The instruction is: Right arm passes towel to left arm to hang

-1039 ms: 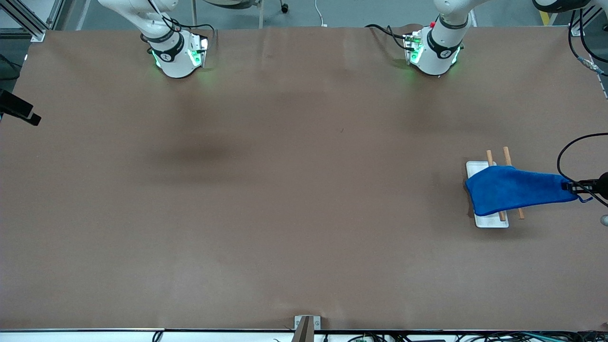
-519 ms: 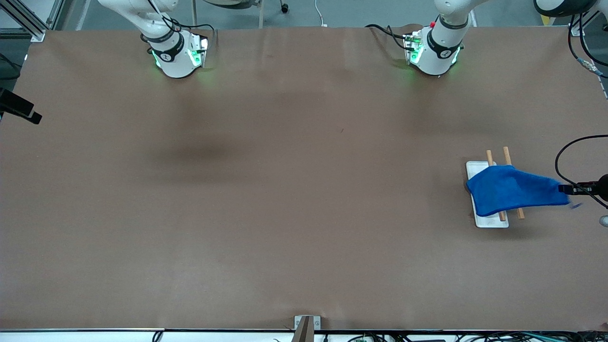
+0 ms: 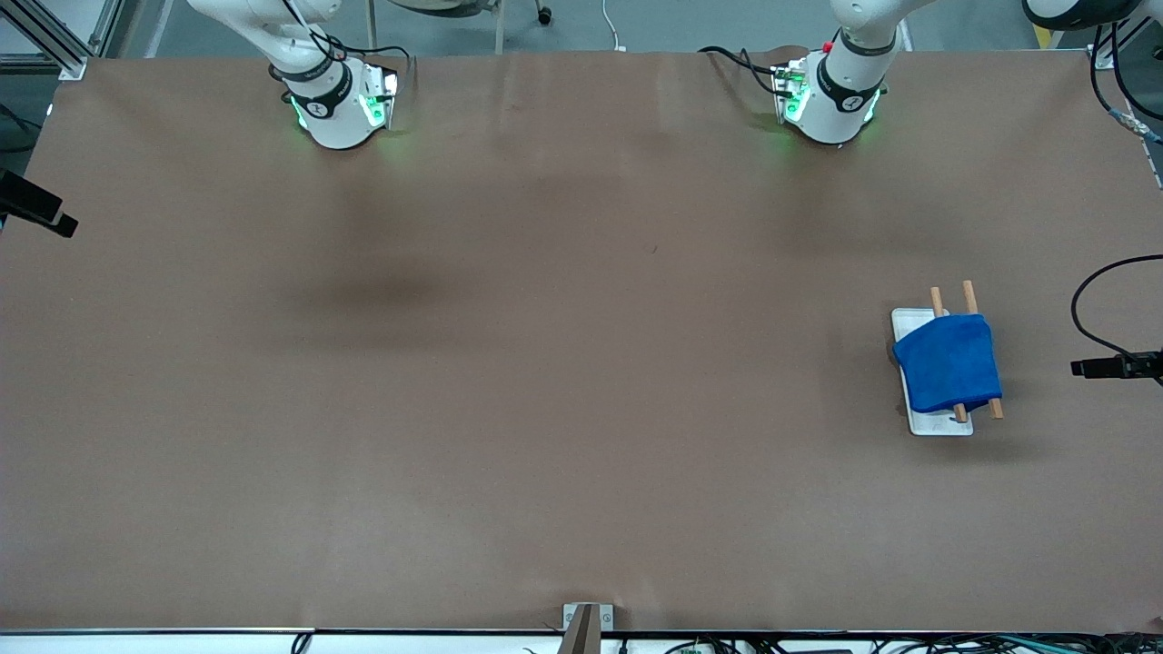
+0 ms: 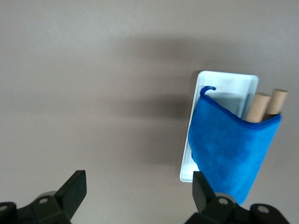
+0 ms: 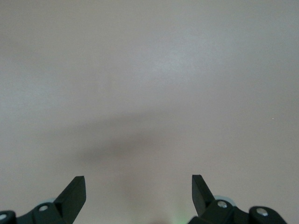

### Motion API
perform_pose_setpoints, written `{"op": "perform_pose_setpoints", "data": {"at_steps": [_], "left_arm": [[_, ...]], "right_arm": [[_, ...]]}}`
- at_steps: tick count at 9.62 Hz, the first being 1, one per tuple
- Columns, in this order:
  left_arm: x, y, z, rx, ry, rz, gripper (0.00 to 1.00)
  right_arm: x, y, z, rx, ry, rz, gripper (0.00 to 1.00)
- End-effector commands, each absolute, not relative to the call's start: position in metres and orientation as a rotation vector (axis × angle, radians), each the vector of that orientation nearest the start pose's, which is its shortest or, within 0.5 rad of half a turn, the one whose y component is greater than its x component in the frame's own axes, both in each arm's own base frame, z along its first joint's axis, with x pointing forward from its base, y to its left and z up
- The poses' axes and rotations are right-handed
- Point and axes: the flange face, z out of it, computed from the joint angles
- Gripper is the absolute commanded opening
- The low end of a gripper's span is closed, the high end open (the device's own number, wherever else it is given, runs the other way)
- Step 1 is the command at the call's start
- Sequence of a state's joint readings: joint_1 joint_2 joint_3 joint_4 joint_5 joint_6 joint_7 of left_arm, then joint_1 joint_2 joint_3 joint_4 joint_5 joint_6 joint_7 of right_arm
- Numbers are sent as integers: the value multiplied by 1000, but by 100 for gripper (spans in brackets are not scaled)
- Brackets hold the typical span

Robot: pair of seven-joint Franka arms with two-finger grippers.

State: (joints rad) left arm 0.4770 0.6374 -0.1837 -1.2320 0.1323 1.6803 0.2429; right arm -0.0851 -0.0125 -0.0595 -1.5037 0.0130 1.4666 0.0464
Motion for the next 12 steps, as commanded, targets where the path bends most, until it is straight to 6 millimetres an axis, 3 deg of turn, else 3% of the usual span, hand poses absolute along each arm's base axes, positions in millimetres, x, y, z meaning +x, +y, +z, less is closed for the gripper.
{"op": "perform_pose_setpoints", "data": {"at_steps": [1, 2, 4, 8, 9, 12], "left_arm": [[665, 212, 459, -3127, 7, 138, 100], [663, 191, 493, -3120, -12, 69, 100], [652, 130, 555, -3121, -49, 0, 100], [588, 14, 663, -3084, -56, -15, 100], [577, 1, 667, -3085, -52, 36, 100], [575, -22, 659, -3148, -3, 83, 100]], "right_arm": [[531, -79, 656, -3130, 287, 46, 100], [531, -80, 656, -3130, 290, 46, 100], [531, -79, 656, -3132, 283, 44, 100], [531, -79, 656, -3134, 281, 44, 100], [531, -79, 656, -3134, 278, 44, 100], [531, -79, 656, -3132, 280, 44, 100]]}}
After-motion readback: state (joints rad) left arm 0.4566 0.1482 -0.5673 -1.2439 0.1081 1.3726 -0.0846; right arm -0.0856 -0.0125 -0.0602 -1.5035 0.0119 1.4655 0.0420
